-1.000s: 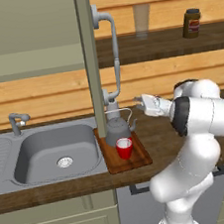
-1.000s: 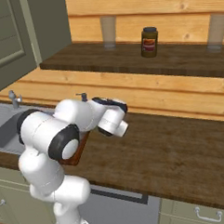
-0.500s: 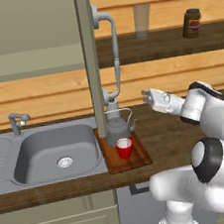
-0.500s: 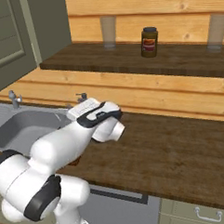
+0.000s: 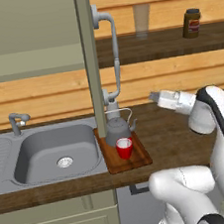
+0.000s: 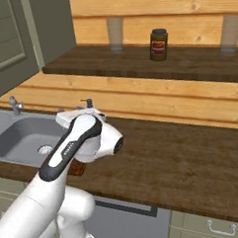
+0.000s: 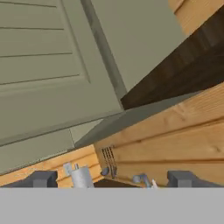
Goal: Pick the kettle from the counter and place it on the tray. Then pick the mug from the cabinet and place it on the tray. Then close the cabinet doors.
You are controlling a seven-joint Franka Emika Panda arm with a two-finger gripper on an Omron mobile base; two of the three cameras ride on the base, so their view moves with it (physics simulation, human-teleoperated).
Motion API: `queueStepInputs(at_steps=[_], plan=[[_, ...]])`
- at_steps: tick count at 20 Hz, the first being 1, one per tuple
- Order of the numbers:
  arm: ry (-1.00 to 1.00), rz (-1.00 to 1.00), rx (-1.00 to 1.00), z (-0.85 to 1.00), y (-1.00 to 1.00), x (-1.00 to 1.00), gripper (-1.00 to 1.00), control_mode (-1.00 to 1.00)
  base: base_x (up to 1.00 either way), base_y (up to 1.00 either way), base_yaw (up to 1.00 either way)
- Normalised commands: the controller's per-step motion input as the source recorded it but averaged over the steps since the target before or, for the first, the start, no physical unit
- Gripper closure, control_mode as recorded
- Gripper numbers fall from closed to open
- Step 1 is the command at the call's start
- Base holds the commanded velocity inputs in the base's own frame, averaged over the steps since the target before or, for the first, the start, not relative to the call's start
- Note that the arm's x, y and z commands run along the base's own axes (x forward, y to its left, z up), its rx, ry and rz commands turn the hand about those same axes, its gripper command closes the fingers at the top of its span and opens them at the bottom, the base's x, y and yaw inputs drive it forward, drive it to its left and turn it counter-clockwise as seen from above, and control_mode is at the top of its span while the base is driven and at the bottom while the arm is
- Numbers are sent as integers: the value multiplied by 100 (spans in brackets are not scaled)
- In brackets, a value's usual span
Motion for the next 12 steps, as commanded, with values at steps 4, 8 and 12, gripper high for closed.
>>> queueStepInputs(at_steps=[4, 8, 12], plan=[[29, -10, -21, 36, -1, -57, -100, -100, 0, 0, 0], [32, -7, -25, 29, 0, -57, -100, -100, 0, 0, 0], [28, -5, -26, 14, -5, -69, -100, -100, 0, 0, 0]])
